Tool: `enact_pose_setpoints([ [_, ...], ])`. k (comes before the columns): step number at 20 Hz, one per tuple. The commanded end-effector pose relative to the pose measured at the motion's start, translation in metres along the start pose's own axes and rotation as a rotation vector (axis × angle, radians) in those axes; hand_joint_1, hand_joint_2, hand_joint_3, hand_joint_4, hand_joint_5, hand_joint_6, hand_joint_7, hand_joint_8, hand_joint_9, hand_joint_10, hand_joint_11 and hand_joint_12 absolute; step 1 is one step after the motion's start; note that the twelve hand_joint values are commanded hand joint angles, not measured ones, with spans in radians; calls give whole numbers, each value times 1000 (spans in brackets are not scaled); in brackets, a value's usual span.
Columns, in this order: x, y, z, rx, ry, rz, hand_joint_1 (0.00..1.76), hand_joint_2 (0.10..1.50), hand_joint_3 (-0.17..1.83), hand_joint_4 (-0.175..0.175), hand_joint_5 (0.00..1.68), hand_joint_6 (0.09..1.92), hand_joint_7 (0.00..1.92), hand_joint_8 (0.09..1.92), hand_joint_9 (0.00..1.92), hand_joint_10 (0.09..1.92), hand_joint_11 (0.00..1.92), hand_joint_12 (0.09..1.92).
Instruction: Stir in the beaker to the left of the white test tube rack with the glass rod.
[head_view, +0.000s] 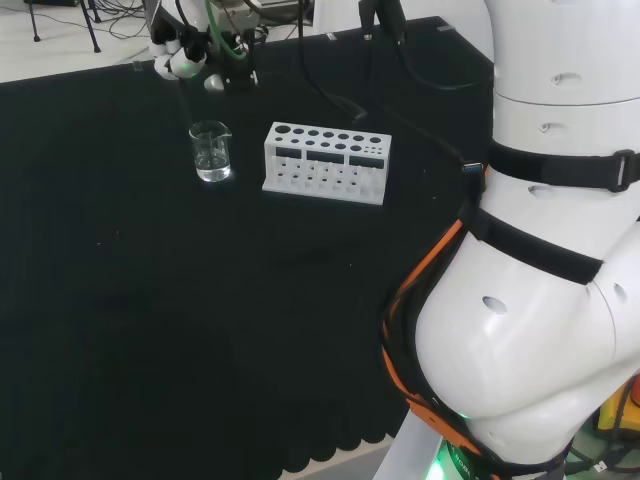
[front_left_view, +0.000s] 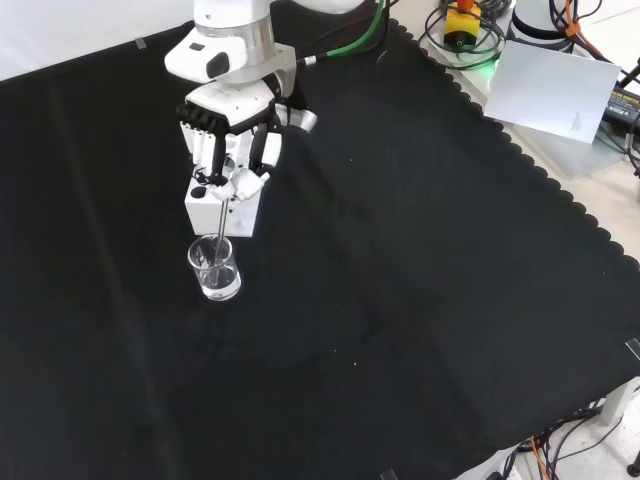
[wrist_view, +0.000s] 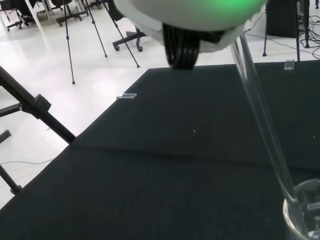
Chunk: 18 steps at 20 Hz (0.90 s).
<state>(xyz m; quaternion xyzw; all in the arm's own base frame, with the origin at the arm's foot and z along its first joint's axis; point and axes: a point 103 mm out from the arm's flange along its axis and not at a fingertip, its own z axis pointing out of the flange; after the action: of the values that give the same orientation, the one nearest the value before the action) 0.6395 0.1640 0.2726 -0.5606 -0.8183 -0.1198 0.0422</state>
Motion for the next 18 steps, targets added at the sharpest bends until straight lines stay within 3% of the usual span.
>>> enact_pose_setpoints([
  [1,-19,4,-2,0,-3,23,1312,724,622,-175,1128,632,1219,1026,1589,825,1630,824],
  [10,-61,-23,-19,0,-20,87,1319,653,729,-175,1189,574,1243,1031,1594,824,1625,826],
  [13,-59,-31,-21,4,-22,77,1321,635,751,-175,1206,556,1254,1020,1598,815,1626,820],
  [18,-33,-36,-15,6,-13,37,1322,630,757,-175,1210,551,1259,1014,1601,811,1627,818],
])
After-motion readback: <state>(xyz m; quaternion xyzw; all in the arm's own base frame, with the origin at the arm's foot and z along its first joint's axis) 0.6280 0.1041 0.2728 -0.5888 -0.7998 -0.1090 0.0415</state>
